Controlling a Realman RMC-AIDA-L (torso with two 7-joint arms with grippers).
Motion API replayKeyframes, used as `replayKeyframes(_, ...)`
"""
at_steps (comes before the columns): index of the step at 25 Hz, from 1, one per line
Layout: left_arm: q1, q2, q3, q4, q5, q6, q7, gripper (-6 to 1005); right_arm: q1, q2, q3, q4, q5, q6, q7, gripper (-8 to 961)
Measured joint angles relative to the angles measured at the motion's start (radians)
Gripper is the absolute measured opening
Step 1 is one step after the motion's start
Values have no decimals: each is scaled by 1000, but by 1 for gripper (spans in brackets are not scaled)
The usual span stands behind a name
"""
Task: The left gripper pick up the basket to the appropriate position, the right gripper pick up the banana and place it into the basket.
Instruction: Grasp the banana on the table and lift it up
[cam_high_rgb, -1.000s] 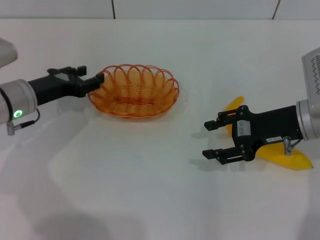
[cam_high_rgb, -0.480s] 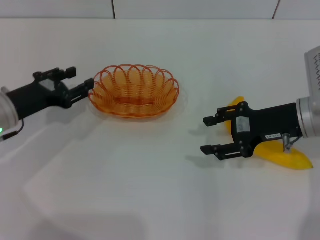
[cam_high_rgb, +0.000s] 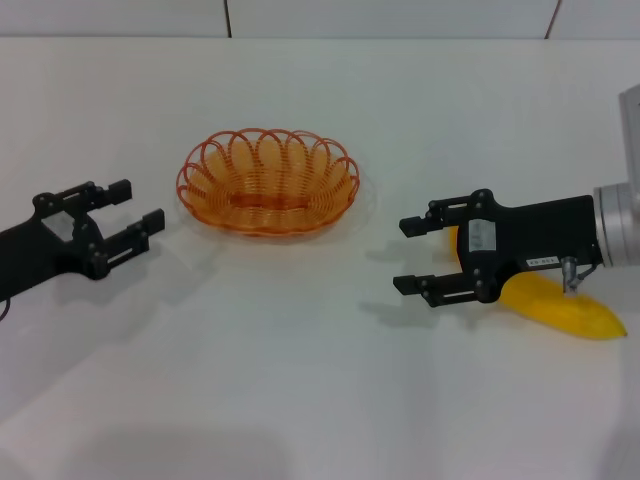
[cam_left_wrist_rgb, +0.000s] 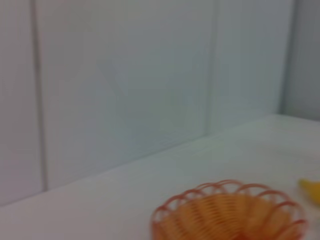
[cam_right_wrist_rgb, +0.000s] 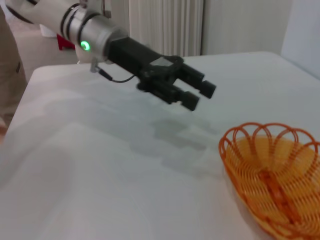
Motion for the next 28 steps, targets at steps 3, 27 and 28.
replayKeyframes(3, 5, 12, 2, 1, 21, 51, -5, 597, -3, 0, 0, 0, 19, 2, -9, 704)
replayKeyframes(27, -7, 0, -11, 3, 116, 5, -45, 597, -135, 7, -51, -380, -72, 74, 280, 754)
replayKeyframes(28, -9, -2, -12, 3, 115, 1, -44, 596, -134, 7, -62, -400, -111, 77, 319, 757)
